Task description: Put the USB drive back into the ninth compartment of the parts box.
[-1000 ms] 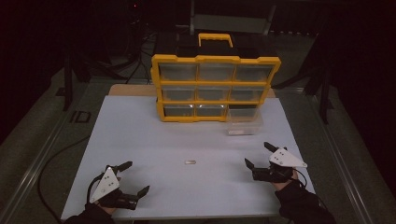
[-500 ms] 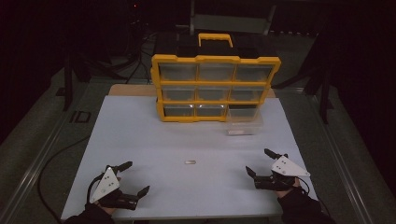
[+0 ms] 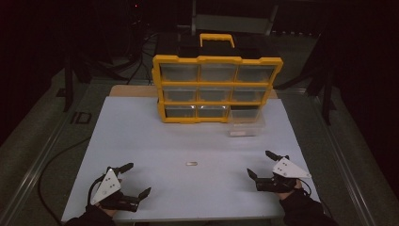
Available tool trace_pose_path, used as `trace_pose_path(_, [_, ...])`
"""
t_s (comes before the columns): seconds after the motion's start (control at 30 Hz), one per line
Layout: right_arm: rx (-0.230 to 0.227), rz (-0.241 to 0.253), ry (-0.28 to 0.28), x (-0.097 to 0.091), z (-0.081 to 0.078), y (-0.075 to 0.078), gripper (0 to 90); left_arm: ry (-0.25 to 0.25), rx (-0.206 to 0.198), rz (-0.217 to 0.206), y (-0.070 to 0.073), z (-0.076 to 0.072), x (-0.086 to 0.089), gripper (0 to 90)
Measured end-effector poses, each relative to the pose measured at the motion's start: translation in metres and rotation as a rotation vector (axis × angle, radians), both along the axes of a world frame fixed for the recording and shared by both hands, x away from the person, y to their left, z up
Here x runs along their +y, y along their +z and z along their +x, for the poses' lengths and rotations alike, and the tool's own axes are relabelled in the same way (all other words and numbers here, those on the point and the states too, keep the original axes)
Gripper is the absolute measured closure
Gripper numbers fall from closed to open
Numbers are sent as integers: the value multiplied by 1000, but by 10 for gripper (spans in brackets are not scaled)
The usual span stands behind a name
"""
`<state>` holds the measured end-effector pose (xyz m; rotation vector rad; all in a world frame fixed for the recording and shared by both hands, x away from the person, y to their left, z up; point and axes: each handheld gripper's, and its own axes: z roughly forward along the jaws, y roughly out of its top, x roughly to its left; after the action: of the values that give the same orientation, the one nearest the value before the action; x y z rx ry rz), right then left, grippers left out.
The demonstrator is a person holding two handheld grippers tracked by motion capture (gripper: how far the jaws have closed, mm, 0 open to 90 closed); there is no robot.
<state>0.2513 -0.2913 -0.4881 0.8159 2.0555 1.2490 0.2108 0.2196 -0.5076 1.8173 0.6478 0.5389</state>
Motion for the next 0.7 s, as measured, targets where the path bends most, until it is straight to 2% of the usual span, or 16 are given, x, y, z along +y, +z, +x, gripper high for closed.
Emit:
trace_pose_path(0.5, [0, 12, 7, 0, -3, 1, 79, 5, 4, 4, 0, 1, 0, 0])
trace_pose_path(0.7, [-2, 21, 6, -1, -2, 1, 79, 1, 2, 30, 0, 1, -2, 0])
